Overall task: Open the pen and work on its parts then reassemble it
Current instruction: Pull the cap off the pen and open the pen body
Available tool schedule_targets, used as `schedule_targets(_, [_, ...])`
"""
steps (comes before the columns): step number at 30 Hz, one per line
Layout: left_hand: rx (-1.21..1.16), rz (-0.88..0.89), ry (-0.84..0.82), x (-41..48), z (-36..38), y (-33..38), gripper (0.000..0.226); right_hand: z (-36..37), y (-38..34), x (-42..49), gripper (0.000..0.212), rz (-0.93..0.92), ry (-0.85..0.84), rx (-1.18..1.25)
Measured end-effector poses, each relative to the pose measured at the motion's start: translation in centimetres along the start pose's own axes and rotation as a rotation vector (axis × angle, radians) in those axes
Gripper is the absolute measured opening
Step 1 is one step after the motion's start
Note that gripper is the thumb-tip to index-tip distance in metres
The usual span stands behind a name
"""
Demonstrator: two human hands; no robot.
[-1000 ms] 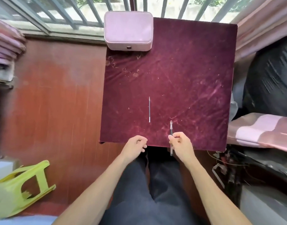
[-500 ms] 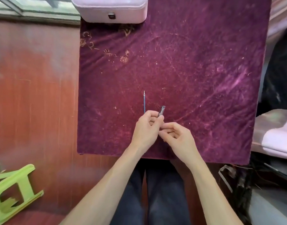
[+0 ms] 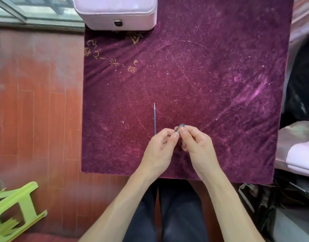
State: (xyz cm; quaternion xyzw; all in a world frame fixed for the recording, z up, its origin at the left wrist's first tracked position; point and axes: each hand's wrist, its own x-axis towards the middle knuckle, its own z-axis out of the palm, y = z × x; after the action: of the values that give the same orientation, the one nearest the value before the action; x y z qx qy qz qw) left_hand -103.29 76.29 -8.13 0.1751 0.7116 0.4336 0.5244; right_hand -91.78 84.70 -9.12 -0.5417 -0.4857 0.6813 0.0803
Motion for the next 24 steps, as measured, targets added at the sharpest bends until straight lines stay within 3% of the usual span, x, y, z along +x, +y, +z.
schedule_targets(8, [-0.038,0.055,0.011,0.0,0.9,-0.5,0.022,0.5,1.7,0.5,0.023,0.000,-0.053,0.131])
schedule_targets(13, [-0.072,0.008,0.035,-0.7,1.3,-1.2,0.023,0.0,1.9,0.6,0.020,-0.034,-0.073,0.049])
schedule_targets(15, [-0.113,-0.113,0.026,-0.9,1.3,-1.5,0.025,-0.2,1.4,0.9,0.019,-0.074,0.002,0.050])
schedule_targets(19, [-0.301,-0.287,0.043,-0.6,0.6,-2.1,0.025,-1.2,0.2,3.2,0.013,-0.208,0.342,-0.140])
schedule_targets(21, [-0.348,-0.303,0.062,-0.4,0.1,-2.1,0.033,-1.8,-0.4,4.7,0.007,-0.288,0.459,-0.306])
schedule_targets(24, [-0.300,-0.262,0.076,0.0,-0.7,-2.2,0.032,-2.2,-0.8,6.7,0.007,-0.338,0.506,-0.450])
